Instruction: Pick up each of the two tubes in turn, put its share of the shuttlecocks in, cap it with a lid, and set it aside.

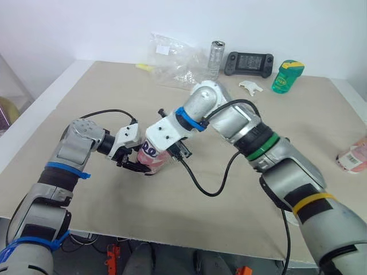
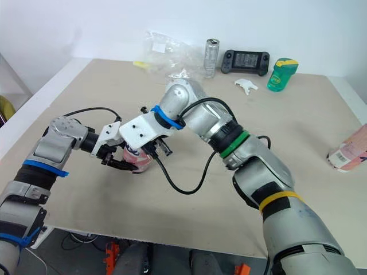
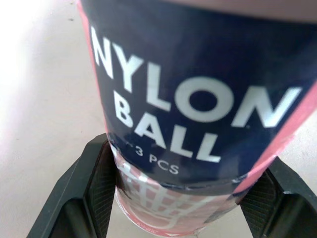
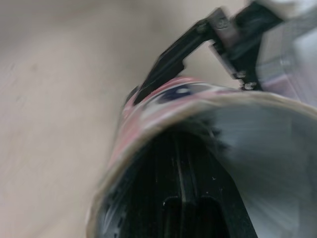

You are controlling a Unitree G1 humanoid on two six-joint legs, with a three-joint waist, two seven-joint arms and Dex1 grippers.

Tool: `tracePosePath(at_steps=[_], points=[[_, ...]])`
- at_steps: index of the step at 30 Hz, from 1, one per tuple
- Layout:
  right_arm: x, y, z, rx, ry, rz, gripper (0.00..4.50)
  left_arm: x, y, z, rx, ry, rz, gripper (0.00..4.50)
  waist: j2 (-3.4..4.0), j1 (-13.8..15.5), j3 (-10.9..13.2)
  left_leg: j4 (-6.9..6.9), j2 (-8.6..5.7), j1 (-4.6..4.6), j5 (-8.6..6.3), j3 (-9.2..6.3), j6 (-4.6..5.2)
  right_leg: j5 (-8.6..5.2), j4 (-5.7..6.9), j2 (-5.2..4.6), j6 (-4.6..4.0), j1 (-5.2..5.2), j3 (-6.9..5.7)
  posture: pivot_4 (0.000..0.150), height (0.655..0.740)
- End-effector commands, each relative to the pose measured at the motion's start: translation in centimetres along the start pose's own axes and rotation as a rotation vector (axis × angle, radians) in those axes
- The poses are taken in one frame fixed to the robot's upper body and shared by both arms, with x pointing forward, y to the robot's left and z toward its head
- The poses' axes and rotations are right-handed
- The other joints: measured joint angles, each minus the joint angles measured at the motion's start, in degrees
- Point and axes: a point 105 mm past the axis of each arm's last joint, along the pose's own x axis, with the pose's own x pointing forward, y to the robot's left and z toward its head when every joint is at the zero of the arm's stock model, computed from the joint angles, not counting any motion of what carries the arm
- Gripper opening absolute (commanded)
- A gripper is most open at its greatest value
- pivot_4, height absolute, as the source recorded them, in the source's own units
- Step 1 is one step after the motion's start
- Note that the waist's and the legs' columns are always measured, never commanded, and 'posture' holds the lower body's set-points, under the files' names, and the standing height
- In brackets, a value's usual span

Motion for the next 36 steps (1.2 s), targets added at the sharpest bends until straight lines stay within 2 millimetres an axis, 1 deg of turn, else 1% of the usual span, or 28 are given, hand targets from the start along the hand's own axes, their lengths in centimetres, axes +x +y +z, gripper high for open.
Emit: tracePosePath(at_steps=[1,3,4,5,6,8,9,10,12,13,14,16,18,19,21,23,25,26,27,28,29,30,31,32,35,36], points=[[2.7,-0.4,-0.3,-0.052,0.059,0.041,0.01,0.7,-0.4,0.1,0.002,0.000,-0.010,2.99,0.00,-0.32,-0.02,-0.01,0.04,0.10,0.00,-0.02,0.00,-0.02,0.00,0.04,-0.01,0.08,-0.03,0.150,0.7394],[2.7,-1.5,0.0,-0.034,0.045,-0.002,0.01,0.7,-0.4,0.1,-0.001,-0.003,-0.006,2.99,-0.02,-0.74,-0.04,-0.08,0.10,0.38,0.01,-0.01,-0.02,-0.04,0.02,0.10,0.03,0.26,-0.03,0.150,0.7394],[2.4,-1.8,0.3,-0.023,0.024,-0.015,0.01,0.7,-0.5,0.1,-0.003,-0.004,-0.005,2.99,-0.02,-0.93,-0.04,-0.11,0.12,0.49,0.01,-0.02,-0.02,-0.07,0.02,0.12,0.07,0.40,-0.04,0.150,0.7394],[1.8,-2.0,0.5,-0.013,0.000,-0.022,0.01,0.7,-0.5,0.0,-0.005,-0.004,-0.004,2.99,-0.03,-0.99,-0.04,-0.12,0.16,0.71,0.01,-0.04,-0.02,-0.10,0.02,0.16,0.07,0.61,-0.04,0.150,0.7394],[0.9,-2.3,0.7,0.008,-0.038,-0.034,0.01,0.6,-0.6,-0.1,-0.007,-0.003,-0.003,2.99,-0.03,-1.00,-0.04,-0.12,0.18,0.79,0.02,-0.07,-0.02,-0.10,0.02,0.21,0.05,0.68,-0.05,0.150,0.7394],[-0.5,-2.5,1.1,0.037,-0.092,-0.052,0.01,0.6,-0.6,-0.2,-0.010,-0.002,-0.001,2.99,-0.01,-0.99,0.01,-0.12,0.19,0.75,0.10,-0.16,-0.08,-0.04,0.02,0.25,0.06,0.67,-0.05,0.150,0.7394],[-1.8,-2.6,1.5,0.067,-0.150,-0.060,0.01,0.6,-0.6,-0.2,-0.012,-0.003,0.001,2.99,0.00,-0.98,0.01,-0.13,0.18,0.71,0.17,-0.22,-0.16,-0.03,0.02,0.27,0.07,0.65,-0.05,0.150,0.7394],[-3.5,-2.5,2.0,0.100,-0.221,-0.080,0.01,0.6,-0.6,-0.2,-0.013,-0.005,0.003,2.99,0.00,-0.89,0.02,-0.13,0.18,0.65,0.20,-0.26,-0.22,-0.03,0.02,0.28,0.08,0.63,-0.06,0.150,0.7394],[-6.6,-1.9,2.3,0.137,-0.289,-0.116,0.01,0.7,-0.6,-0.1,-0.013,-0.011,0.004,2.99,-0.05,-0.23,0.08,-0.10,0.11,0.34,0.25,-0.50,-0.30,-0.01,0.01,0.24,0.04,0.52,-0.26,0.150,0.7394],[-7.4,-1.6,2.2,0.146,-0.296,-0.126,0.01,0.7,-0.6,-0.1,-0.013,-0.013,0.005,2.99,-0.06,-0.13,0.08,-0.06,0.05,0.09,0.27,-0.59,-0.33,0.09,0.00,0.15,-0.14,0.35,-0.38,0.150,0.7394],[-7.9,-1.4,2.2,0.154,-0.301,-0.131,0.01,0.7,-0.5,0.0,-0.009,-0.017,0.007,2.99,-0.06,0.08,0.08,-0.06,0.01,0.00,0.27,-0.62,-0.33,0.08,0.00,0.08,-0.14,0.29,-0.46,0.150,0.7394],[-10.0,-0.5,2.0,0.219,-0.341,-0.174,0.01,0.9,-0.2,0.5,-0.001,-0.048,0.026,2.99,-0.05,0.16,0.08,-0.12,-0.10,-0.09,0.25,-0.62,-0.35,0.07,-0.02,-0.07,-0.17,0.18,-0.56,0.150,0.7394],[-12.7,1.0,1.0,0.315,-0.366,-0.245,0.01,1.2,0.2,1.7,0.015,-0.110,0.048,2.99,-0.05,0.51,0.09,-0.18,-0.13,-0.12,0.25,-0.66,-0.35,0.03,-0.02,-0.11,-0.22,0.16,-0.66,0.150,0.7394],[-13.5,1.8,0.4,0.346,-0.355,-0.279,0.01,1.4,0.2,2.3,0.030,-0.143,0.054,2.99,-0.07,0.75,0.11,-0.17,-0.15,-0.16,0.25,-0.72,-0.35,0.01,-0.01,-0.12,-0.22,0.16,-0.71,0.150,0.7394],[-14.4,2.8,-0.3,0.381,-0.335,-0.328,0.01,1.7,0.2,3.2,0.047,-0.192,0.063,2.99,-0.15,0.70,0.18,-0.11,-0.19,-0.30,0.25,-0.79,-0.35,-0.01,-0.04,-0.19,-0.20,0.14,-0.82,0.150,0.7394],[-15.6,4.9,-2.2,0.495,-0.276,-0.411,0.01,2.6,0.1,5.2,0.081,-0.304,0.079,2.99,-0.22,0.40,0.23,-0.12,-0.18,-0.35,0.25,-0.66,-0.35,0.00,-0.09,-0.25,-0.20,0.06,-0.79,0.150,0.7394],[-16.3,8.2,-4.2,0.627,-0.186,-0.429,0.65,3.3,-0.2,6.7,0.075,-0.408,0.087,2.99,-0.27,0.54,0.28,-0.13,-0.18,-0.37,0.24,-0.66,-0.34,-0.01,-0.08,-0.28,-0.20,0.03,-0.80,0.150,0.7394],[-16.4,9.8,-5.0,0.677,-0.134,-0.421,0.91,3.7,-0.5,7.1,0.075,-0.440,0.078,2.99,-0.27,0.48,0.30,-0.14,-0.20,-0.42,0.24,-0.69,-0.33,-0.02,-0.09,-0.29,-0.19,0.02,-0.82,0.150,0.7394],[-16.4,11.3,-5.7,0.718,-0.090,-0.415,1.31,4.2,-0.9,7.5,0.076,-0.466,0.068,2.99,-0.26,0.43,0.30,-0.14,-0.21,-0.45,0.23,-0.67,-0.32,-0.05,-0.09,-0.29,-0.16,-0.01,-0.80,0.150,0.7394],[-16.6,13.0,-6.4,0.767,-0.037,-0.410,1.88,4.8,-1.5,7.7,0.073,-0.493,0.043,2.99,-0.25,0.43,0.31,-0.17,-0.22,-0.49,0.20,-0.60,-0.27,-0.06,-0.11,-0.30,-0.18,-0.07,-0.76,0.150,0.7394],[-16.8,14.1,-6.6,0.804,-0.021,-0.403,2.31,5.4,-2.1,7.8,0.068,-0.510,0.019,2.99,-0.17,0.04,0.36,-0.16,-0.23,-0.49,0.19,-0.60,-0.26,-0.07,-0.09,-0.30,-0.18,-0.08,-0.76,0.150,0.7394],[-17.1,15.2,-6.8,0.842,-0.009,-0.397,2.55,6.0,-2.7,8.0,0.056,-0.531,-0.011,2.99,-0.05,-0.18,0.41,-0.19,-0.21,-0.51,0.18,-0.47,-0.24,-0.05,-0.07,-0.31,-0.22,-0.22,-0.69,0.150,0.7394],[-17.3,16.2,-7.1,0.884,0.004,-0.393,3.22,6.5,-3.4,8.1,0.038,-0.550,-0.044,2.99,0.01,-0.32,0.44,-0.19,-0.21,-0.51,0.17,-0.46,-0.23,-0.06,-0.06,-0.31,-0.21,-0.21,-0.67,0.150,0.7394],[-17.5,17.3,-7.4,0.928,0.018,-0.375,3.42,7.0,-4.0,8.2,0.020,-0.560,-0.073,2.99,0.06,-0.41,0.47,-0.19,-0.21,-0.51,0.17,-0.45,-0.21,-0.06,-0.06,-0.30,-0.21,-0.22,-0.66,0.150,0.7394],[-17.5,21.1,-9.0,1.002,0.150,-0.289,3.42,8.5,-5.1,7.9,-0.008,-0.553,-0.131,2.99,0.13,-0.83,0.53,-0.18,-0.20,-0.51,0.17,-0.44,-0.21,-0.06,-0.05,-0.28,-0.21,-0.22,-0.65,0.150,0.7394],[-17.6,22.0,-9.3,1.012,0.186,-0.267,3.42,8.8,-5.2,7.9,-0.018,-0.549,-0.141,2.99,0.12,-0.85,0.53,-0.16,-0.21,-0.50,0.17,-0.48,-0.22,-0.09,-0.05,-0.27,-0.17,-0.17,-0.67,0.150,0.7394]])
